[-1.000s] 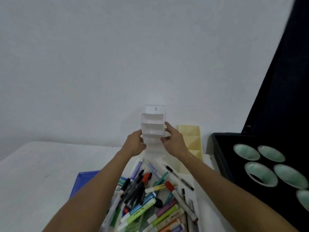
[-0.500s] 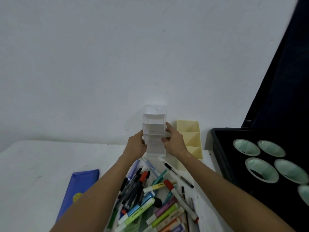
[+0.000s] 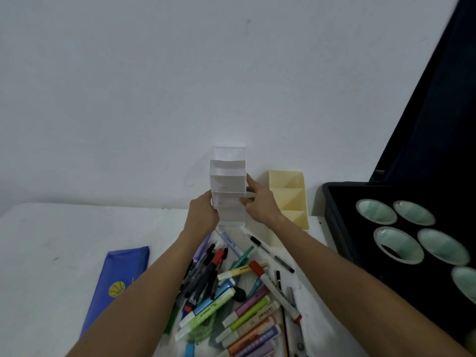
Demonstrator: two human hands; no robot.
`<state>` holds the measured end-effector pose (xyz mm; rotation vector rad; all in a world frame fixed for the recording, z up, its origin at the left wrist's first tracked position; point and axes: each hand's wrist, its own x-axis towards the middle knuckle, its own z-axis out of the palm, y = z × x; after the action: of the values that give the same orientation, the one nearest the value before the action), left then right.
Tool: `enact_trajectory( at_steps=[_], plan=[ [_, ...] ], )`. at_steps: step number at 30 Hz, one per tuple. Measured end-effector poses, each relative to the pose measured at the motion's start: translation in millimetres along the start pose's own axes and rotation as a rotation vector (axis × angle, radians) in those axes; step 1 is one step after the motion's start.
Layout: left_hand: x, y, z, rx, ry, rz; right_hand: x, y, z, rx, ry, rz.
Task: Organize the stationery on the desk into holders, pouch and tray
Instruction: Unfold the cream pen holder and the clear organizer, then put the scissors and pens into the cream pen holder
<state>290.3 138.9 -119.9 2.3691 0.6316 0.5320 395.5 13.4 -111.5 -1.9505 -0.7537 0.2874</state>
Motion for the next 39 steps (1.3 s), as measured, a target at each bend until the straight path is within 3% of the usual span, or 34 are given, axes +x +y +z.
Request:
enact_trajectory(
  at_steps=[11,19,25,35,39],
  plan=[
    [-12,0,-15,0.125,-0.131,-0.147,-22,-13,-12,-0.113,0.057,0.02],
    [-51,13,-46,0.22,-0.239,-0.109,-80,-32,-36,-0.352,-0.293,-0.011],
    [-90,24,-44,0.285,-0.367,-0.032,-111,-21,-44,-0.54,-0.472,0.171],
    [-110,33,-29,0.395,-0.439,0.063,-145,-7,-51,-0.63,-0.412,0.286],
    [-129,48,-29,0.394,-0.502,0.069,-158,-9,-59,-0.71,-0.503,0.312]
  ],
)
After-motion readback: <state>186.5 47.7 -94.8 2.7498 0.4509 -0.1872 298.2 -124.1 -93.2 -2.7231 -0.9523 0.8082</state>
